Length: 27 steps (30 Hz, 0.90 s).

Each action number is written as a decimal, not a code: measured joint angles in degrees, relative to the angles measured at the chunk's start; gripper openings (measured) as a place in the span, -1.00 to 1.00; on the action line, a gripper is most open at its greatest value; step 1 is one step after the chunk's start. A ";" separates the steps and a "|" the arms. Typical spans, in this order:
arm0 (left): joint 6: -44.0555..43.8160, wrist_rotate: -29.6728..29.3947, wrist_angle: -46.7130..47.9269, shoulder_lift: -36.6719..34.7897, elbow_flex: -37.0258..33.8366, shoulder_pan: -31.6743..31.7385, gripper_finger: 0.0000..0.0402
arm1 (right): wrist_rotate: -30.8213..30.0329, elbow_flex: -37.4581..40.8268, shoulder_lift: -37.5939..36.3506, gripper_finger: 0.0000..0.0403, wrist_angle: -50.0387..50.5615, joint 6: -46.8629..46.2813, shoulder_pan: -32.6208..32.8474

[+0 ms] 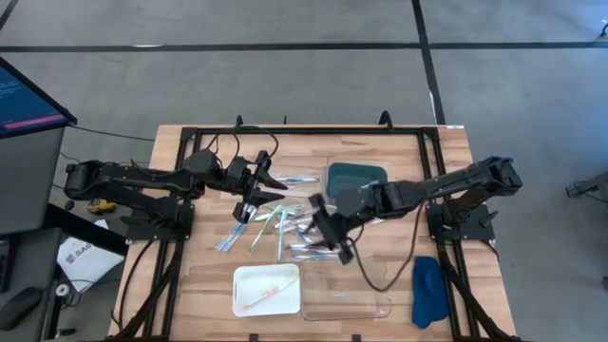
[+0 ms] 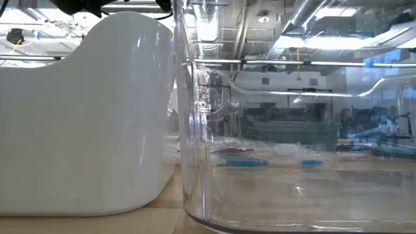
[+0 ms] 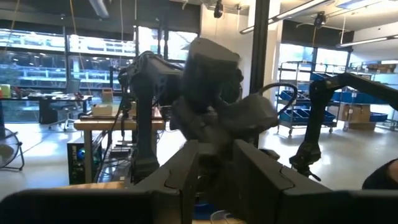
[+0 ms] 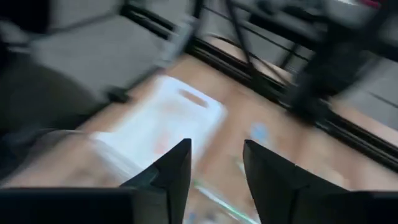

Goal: Pick & Place Toothbrushes
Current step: Put the green toothbrush into the bottom transparent bin

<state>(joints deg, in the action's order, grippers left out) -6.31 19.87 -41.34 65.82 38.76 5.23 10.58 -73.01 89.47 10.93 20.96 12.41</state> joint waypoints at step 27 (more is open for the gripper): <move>4.17 -4.29 7.94 0.42 1.09 0.38 -0.53 | 2.87 29.42 -29.96 -0.69 -28.63 -22.06 -17.80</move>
<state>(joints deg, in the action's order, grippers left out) -2.14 15.58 -33.40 66.24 39.85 5.62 13.45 -43.59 59.51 -17.70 -1.10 -5.39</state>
